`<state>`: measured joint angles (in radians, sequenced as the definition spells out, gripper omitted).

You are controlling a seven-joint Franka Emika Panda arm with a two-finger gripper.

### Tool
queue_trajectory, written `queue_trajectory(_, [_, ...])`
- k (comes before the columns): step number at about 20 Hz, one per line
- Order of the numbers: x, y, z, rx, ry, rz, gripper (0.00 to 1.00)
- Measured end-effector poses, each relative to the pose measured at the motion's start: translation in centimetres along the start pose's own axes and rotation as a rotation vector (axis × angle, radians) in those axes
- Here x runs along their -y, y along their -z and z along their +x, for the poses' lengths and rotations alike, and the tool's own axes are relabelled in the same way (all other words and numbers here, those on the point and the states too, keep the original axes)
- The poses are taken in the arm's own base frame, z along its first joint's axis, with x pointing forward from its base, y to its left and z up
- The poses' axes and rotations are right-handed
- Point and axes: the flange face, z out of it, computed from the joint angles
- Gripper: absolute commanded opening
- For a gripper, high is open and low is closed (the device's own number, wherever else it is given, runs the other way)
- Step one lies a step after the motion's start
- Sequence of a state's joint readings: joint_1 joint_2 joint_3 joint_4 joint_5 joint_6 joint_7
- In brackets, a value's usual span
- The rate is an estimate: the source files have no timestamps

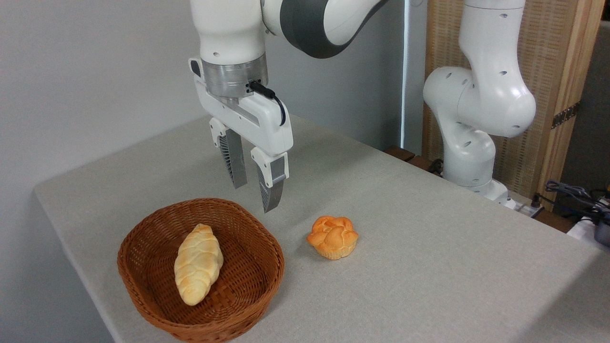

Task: Put bread into the basket
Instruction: 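Move the open gripper toward the round orange bun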

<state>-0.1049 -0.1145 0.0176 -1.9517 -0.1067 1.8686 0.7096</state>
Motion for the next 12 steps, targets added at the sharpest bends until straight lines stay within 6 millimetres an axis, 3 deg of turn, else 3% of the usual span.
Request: queue_trajectory(12, [0.1,1.3,0.3,-0.019,-0.076,0.018,1.0])
